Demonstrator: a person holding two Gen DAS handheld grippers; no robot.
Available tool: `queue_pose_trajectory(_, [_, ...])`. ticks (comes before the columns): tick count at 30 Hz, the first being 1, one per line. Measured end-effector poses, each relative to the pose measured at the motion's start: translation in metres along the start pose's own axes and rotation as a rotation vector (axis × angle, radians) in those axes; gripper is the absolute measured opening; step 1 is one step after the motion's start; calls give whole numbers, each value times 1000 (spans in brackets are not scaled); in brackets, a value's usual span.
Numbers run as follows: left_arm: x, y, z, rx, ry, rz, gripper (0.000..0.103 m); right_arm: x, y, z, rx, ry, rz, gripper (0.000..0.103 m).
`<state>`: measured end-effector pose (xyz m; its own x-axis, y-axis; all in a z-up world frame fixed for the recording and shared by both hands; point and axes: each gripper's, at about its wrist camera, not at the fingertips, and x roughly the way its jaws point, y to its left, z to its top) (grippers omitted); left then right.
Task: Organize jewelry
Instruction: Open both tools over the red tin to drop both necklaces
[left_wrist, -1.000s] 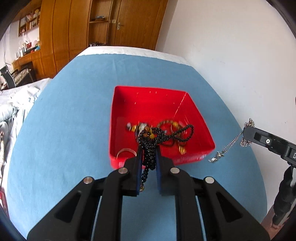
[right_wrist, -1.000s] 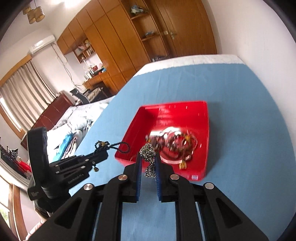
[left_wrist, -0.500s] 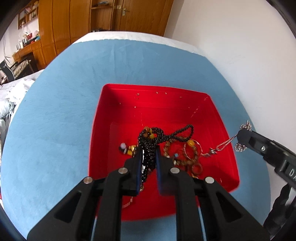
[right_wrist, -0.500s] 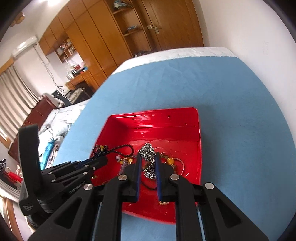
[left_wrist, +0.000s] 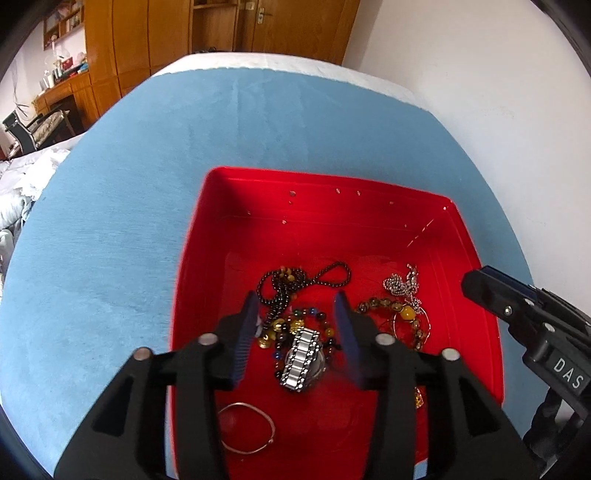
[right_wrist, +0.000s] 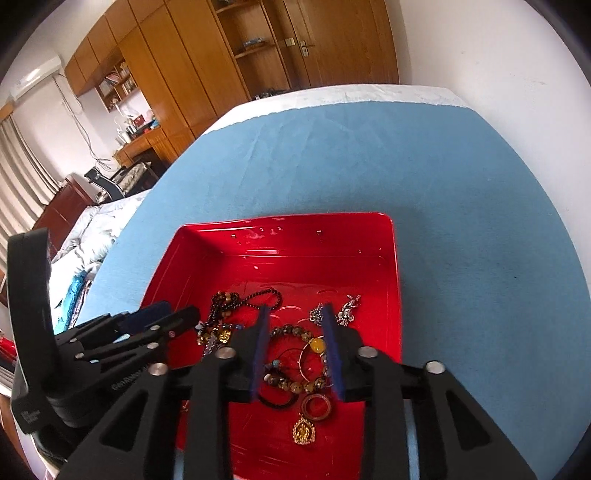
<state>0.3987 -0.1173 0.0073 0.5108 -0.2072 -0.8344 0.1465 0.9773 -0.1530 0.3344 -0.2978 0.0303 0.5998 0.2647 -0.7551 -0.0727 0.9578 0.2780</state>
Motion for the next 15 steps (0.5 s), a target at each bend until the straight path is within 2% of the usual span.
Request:
queue_pose_trajectory(2, [-8,1,-2,2,-25,13,52,-6,1,-2,-9,-13,-10,45])
queue_pose_trajectory(3, [-15,5,-3,3,-40,20,57,-11,2,-4,-16,-23,-19,47])
queue_pose_trajectory(5, [-30,10,-9,1,-65,22,67,-19,4,-7,-25,-33,-22,59])
queue_pose_trajectory(6, [-36,12,-11,2,-73,23,69,-24,6,-10,-30,-38,-19,62])
queue_pose_trajectory(8, [-50,14,-19,15,-94,40,72,-32,8,-15,-42,-47,-26,73])
queue_pose_trajectory(11, [-63,16,-25,26,-113,57,86,-46,12,-26,-68,-54,-53,81])
queue_pose_trajectory(13, [-72,19,-33,27,-118,79,88,-52,14,-32,-75,-46,-63,88])
queue_pose_trajectory(15, [-80,20,-41,27,-112,87,92,-58,17,-38,-83,-45,-82,89])
